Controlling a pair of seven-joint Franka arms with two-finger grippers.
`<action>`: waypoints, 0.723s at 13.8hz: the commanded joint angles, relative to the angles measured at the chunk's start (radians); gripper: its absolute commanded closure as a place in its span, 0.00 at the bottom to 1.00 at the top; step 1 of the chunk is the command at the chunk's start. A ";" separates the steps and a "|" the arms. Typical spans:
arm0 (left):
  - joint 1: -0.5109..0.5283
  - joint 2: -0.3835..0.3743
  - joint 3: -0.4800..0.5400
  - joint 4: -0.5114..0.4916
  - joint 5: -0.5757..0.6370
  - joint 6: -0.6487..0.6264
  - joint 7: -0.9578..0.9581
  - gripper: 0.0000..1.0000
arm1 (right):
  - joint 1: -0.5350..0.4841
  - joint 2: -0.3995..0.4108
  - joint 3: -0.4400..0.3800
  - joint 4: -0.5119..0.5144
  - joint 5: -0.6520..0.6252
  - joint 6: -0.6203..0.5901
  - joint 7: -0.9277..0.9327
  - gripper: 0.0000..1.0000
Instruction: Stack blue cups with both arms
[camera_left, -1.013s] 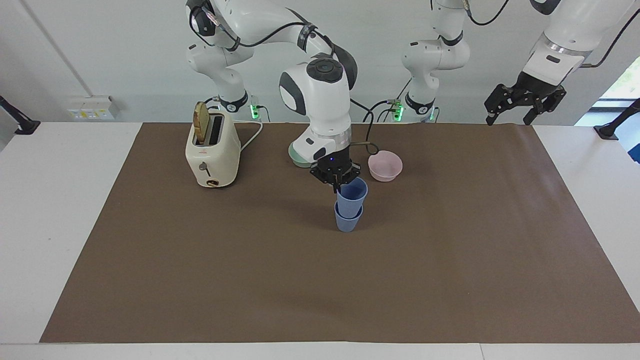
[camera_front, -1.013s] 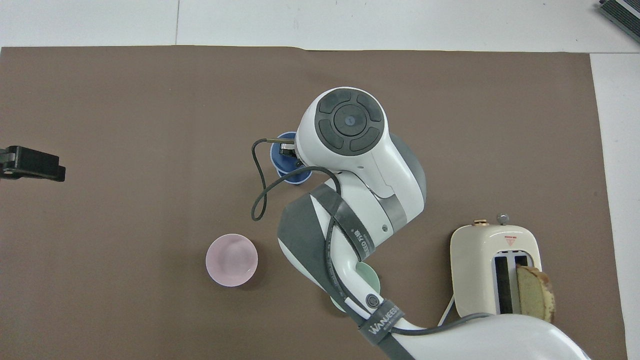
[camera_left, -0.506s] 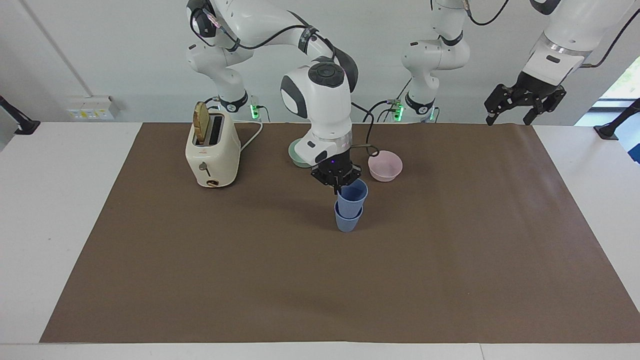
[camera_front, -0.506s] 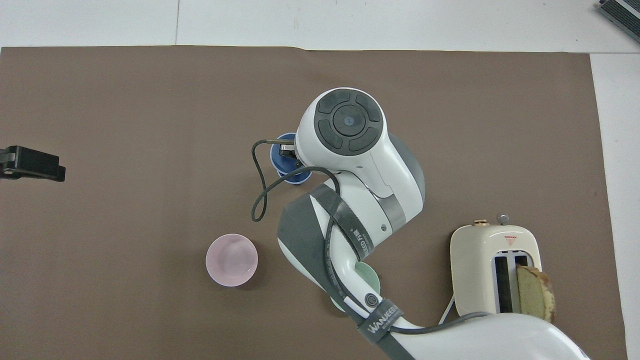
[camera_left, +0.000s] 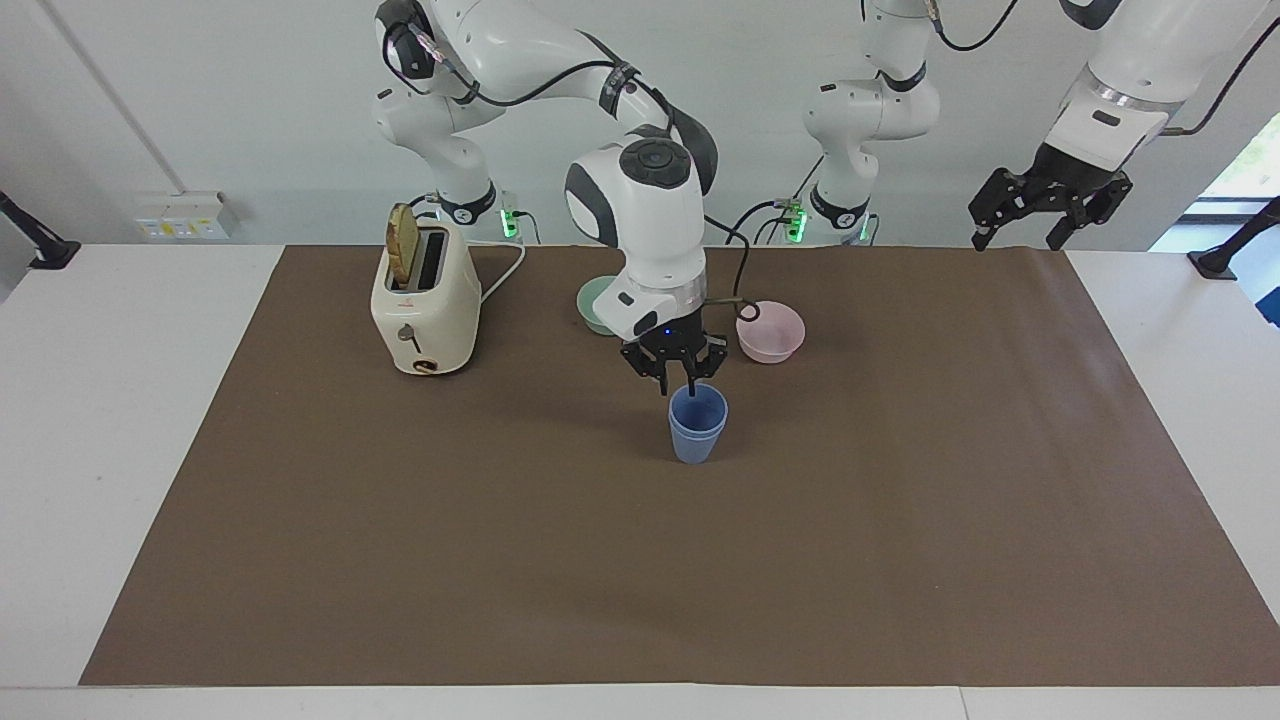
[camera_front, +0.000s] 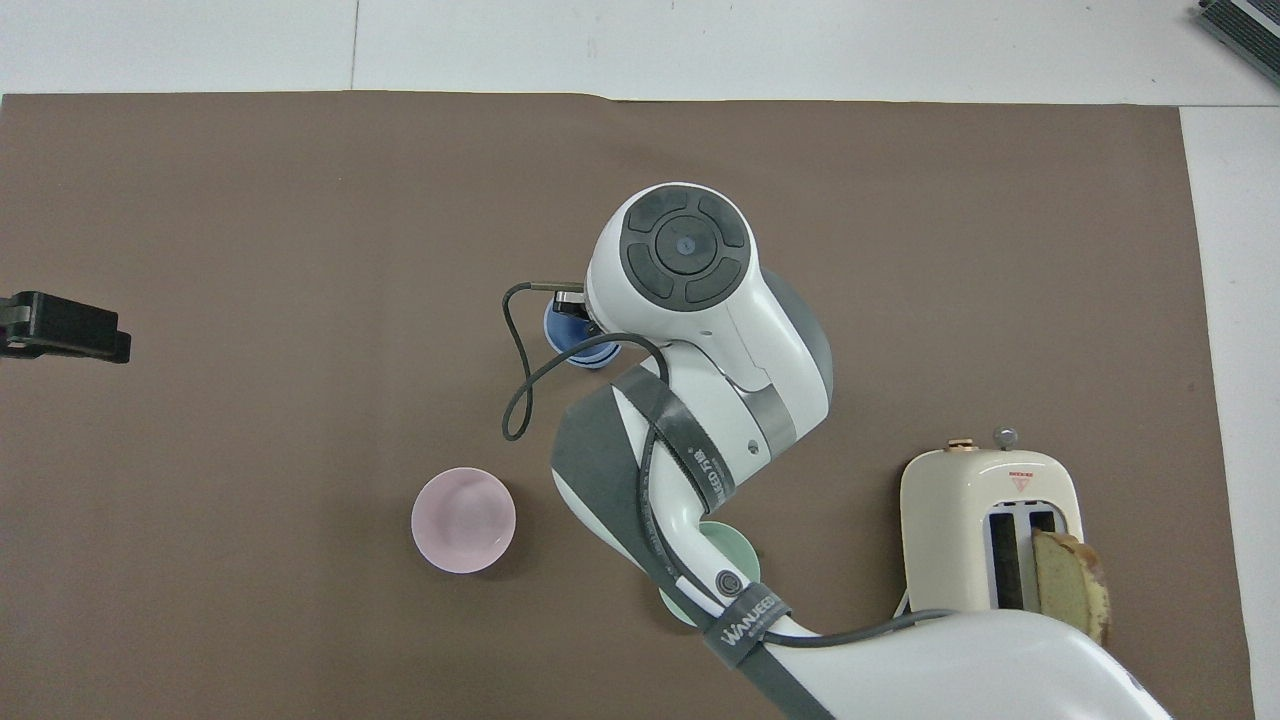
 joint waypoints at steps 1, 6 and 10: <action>0.013 -0.019 -0.006 -0.014 -0.010 -0.004 0.010 0.00 | -0.033 -0.081 -0.002 -0.026 -0.001 -0.040 -0.033 0.00; 0.013 -0.019 -0.006 -0.014 -0.010 -0.004 0.010 0.00 | -0.206 -0.312 -0.002 -0.183 -0.006 -0.189 -0.165 0.00; 0.013 -0.019 -0.006 -0.014 -0.010 -0.004 0.009 0.00 | -0.427 -0.489 0.000 -0.262 0.002 -0.321 -0.459 0.00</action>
